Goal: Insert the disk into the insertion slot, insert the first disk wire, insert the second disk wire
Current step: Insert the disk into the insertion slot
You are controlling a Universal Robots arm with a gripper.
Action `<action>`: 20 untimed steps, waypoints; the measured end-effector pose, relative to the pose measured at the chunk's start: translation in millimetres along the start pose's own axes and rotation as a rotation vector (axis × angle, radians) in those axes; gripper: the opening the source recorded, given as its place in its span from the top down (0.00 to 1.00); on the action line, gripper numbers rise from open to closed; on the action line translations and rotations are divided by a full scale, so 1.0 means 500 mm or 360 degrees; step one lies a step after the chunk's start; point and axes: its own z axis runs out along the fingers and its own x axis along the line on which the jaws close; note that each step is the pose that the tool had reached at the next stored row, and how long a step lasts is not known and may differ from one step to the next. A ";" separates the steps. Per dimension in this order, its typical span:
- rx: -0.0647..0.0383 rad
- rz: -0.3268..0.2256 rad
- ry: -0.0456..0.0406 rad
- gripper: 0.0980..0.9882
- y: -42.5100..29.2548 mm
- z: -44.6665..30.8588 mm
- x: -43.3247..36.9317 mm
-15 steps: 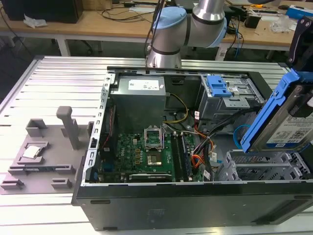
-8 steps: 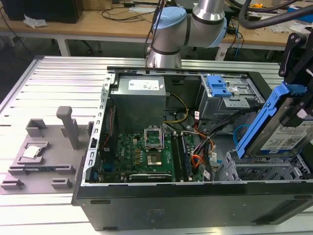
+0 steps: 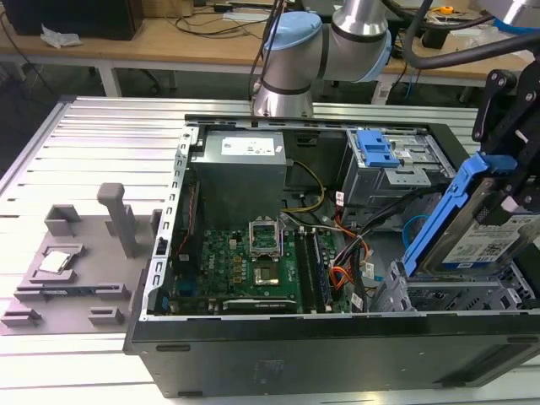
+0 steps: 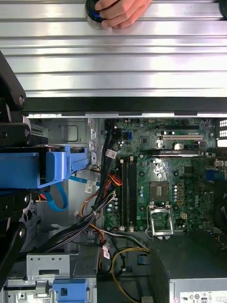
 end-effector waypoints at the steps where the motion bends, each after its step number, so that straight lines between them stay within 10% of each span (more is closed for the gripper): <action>1: 0.0000 0.0000 0.0000 0.70 0.000 0.003 -0.001; 20: -0.0003 0.0000 0.0000 0.70 -0.003 0.085 -0.002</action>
